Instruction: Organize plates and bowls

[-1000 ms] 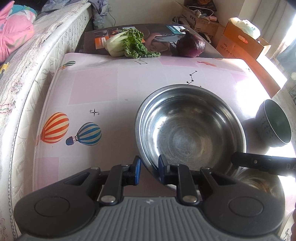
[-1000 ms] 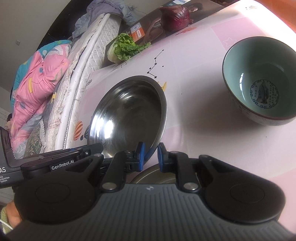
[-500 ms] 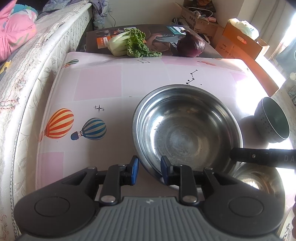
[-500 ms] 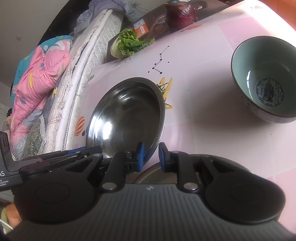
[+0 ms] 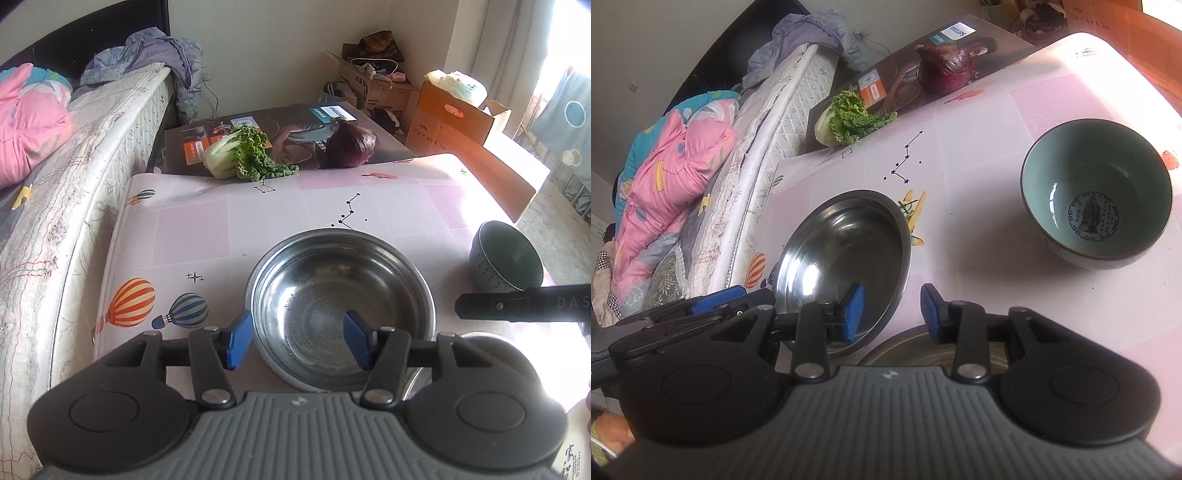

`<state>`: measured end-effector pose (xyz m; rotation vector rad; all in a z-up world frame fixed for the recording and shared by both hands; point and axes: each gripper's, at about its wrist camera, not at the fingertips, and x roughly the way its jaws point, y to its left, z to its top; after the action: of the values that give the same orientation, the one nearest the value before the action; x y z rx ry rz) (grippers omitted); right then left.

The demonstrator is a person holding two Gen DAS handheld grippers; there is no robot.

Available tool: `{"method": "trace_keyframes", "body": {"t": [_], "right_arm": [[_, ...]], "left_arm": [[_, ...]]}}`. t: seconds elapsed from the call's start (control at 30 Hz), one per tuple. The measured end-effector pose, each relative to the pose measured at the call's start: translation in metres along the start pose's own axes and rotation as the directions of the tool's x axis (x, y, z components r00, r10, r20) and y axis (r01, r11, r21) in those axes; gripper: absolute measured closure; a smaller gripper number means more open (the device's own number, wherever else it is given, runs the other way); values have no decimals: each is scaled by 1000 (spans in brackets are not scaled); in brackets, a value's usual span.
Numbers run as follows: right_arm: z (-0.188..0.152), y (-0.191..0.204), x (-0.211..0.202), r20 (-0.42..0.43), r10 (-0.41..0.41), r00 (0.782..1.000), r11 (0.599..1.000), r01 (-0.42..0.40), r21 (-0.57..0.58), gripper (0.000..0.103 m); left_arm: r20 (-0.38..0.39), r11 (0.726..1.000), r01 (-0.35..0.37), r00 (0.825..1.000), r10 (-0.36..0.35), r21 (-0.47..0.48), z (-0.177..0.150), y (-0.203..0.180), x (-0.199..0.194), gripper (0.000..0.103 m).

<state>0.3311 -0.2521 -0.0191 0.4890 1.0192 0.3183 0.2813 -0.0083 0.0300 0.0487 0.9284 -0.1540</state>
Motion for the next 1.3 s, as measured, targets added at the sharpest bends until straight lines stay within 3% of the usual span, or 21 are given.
{"method": "trace_keyframes", "body": {"t": [0.13,0.43,0.73,0.9,0.97,1.1,1.17,1.3], "right_arm": [[2,-5,-26,48,1,999,1000,-1,-3,62],[3,-38,-92,160,-59,985,998,56,25,56],[9,-103,-131,217,-170,961,983,150,103,56],[16,-137,-123,202,-174,964,976,142,164,56],[19,-148,-116,193,-166,967,974,130,187,56],[27,-163,-100,182,-135,974,972,95,217,57],[32,-163,-89,178,-125,976,972,84,221,58],[40,-165,-71,160,-117,980,971,78,227,65]], "left_arm": [[20,999,24,1000,-24,26,4,-16,-13,40],[58,993,112,992,-114,44,20,-60,-22,33],[-17,971,219,976,-218,96,41,-131,18,33],[-92,962,267,961,-261,53,51,-153,50,40],[-121,961,274,956,-267,43,54,-160,61,47],[-142,966,253,959,-244,46,57,-171,76,54],[-161,969,245,958,-237,31,59,-172,83,65],[-184,974,224,959,-218,16,60,-171,94,74]]}}
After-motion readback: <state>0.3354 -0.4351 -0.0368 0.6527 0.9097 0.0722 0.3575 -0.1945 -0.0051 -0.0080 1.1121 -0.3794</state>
